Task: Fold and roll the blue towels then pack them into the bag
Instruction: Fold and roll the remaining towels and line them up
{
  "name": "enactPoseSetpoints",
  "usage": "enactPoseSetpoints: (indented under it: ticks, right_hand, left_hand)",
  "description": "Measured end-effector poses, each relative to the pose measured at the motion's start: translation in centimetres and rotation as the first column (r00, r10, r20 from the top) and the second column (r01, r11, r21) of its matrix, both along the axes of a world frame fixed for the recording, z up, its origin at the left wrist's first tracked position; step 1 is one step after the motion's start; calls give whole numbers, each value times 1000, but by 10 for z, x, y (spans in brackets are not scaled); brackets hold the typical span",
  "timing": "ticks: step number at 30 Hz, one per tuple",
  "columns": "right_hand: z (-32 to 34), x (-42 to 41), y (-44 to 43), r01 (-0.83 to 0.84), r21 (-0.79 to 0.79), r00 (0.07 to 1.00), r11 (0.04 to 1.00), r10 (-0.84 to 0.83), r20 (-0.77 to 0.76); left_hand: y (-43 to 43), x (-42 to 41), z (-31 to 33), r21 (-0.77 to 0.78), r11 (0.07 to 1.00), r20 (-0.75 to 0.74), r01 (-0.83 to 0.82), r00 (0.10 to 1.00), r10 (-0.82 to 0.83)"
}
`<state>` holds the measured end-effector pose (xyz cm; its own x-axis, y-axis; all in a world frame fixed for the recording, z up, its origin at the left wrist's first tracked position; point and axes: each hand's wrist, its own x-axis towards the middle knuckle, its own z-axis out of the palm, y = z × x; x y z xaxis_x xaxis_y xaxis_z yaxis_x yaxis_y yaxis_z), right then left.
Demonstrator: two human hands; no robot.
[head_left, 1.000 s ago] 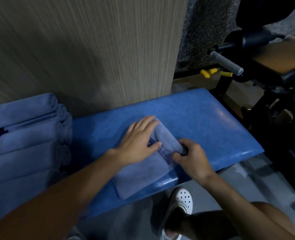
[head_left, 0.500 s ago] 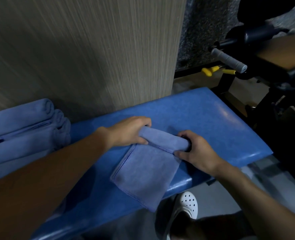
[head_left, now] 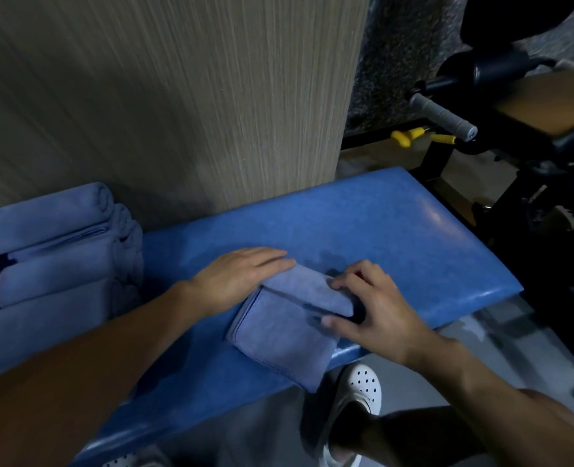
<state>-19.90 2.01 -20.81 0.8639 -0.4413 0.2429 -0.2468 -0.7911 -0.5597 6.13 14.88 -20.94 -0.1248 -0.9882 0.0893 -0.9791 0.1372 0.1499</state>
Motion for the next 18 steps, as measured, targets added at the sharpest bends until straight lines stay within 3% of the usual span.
enactPoseSetpoints:
  ticks: [3,6,8,10,11,12,15,18]
  right_hand:
    - [2,-3,9,138,209,983,968,-160,91]
    - [2,-3,11,294,102,946,950,-273,-176]
    - [2,-4,11,299,84,930,951,-270,-250]
    - [3,-5,9,280,105,937,954,-248,-245]
    - [4,-6,8,264,121,941,957,-227,-251]
    - [4,-6,8,251,140,943,958,-209,-257]
    - [6,-5,5,257,210,945,943,-201,-257]
    - [7,0,2,234,348,963,908,-168,-210]
  left_hand:
    - [12,3,-9,96,995,19,-35,999,33]
    - [19,0,-8,67,992,-214,-107,969,119]
    - [15,-10,-3,40,975,-454,-218,865,212]
    - [8,-19,2,126,933,-618,-338,709,340]
    - [5,-22,5,204,909,-624,-363,667,407]
    - [3,-22,8,271,891,-574,-365,682,454]
    - [0,-19,15,364,864,-390,-347,786,480]
    - [-3,-16,21,388,870,-428,-306,776,464]
